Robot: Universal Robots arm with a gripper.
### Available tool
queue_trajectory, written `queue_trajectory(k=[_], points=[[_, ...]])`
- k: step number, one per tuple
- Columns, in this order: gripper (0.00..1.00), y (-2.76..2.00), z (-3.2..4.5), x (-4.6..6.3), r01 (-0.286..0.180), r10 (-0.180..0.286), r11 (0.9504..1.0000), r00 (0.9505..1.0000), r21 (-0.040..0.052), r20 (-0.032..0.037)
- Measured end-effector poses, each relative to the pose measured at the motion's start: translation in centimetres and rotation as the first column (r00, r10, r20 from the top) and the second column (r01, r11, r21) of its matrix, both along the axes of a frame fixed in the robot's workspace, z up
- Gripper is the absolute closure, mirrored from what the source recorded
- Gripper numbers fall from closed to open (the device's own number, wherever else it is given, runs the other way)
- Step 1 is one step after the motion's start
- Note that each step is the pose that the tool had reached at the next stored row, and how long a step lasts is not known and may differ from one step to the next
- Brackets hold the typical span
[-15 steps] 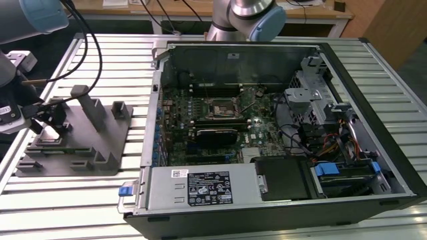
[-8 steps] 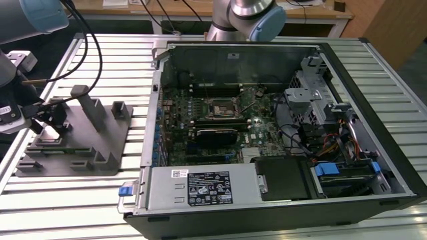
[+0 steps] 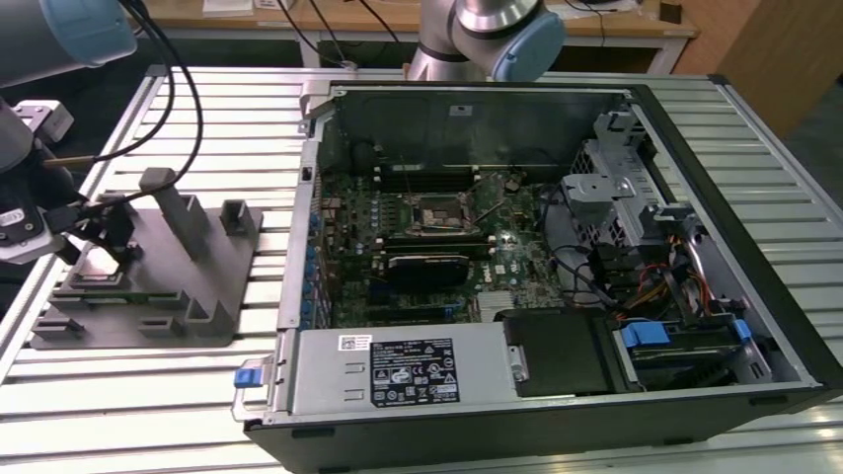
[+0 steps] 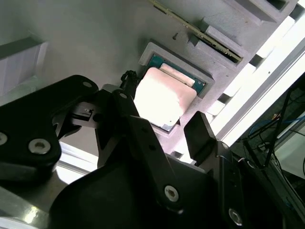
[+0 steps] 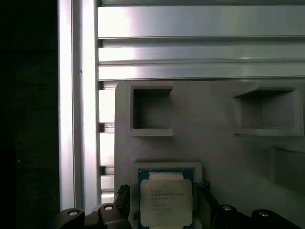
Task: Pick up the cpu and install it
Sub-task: 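Pick up the cpu and move it towards the insertion slot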
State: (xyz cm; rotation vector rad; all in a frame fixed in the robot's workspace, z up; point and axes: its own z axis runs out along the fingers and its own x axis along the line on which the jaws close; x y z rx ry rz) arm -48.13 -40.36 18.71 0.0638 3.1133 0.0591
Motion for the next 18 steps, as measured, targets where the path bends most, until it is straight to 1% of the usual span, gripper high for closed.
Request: queue_trajectory(k=[8, 18], points=[[0.33, -0.19, -0.05, 0.47, -0.001, 0.001, 1.0000, 1.0000, -0.0008, 0.0002], [0.33, -0.39, -0.29, 0.49, -0.002, 0.002, 1.0000, 1.0000, -0.0010, -0.0001]])
